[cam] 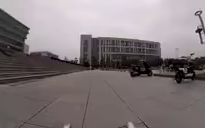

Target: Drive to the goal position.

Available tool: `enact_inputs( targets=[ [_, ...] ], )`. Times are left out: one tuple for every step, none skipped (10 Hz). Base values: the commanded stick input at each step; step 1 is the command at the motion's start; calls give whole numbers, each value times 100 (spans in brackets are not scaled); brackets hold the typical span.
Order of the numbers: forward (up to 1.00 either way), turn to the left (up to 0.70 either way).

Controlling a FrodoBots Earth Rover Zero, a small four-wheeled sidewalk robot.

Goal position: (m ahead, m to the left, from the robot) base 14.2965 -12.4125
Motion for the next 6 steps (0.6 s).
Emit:
enact_inputs(
  targets=[
    [70,0],
    [70,0],
    [70,0],
    [70,0],
    [70,0],
    [70,0]
  ],
)
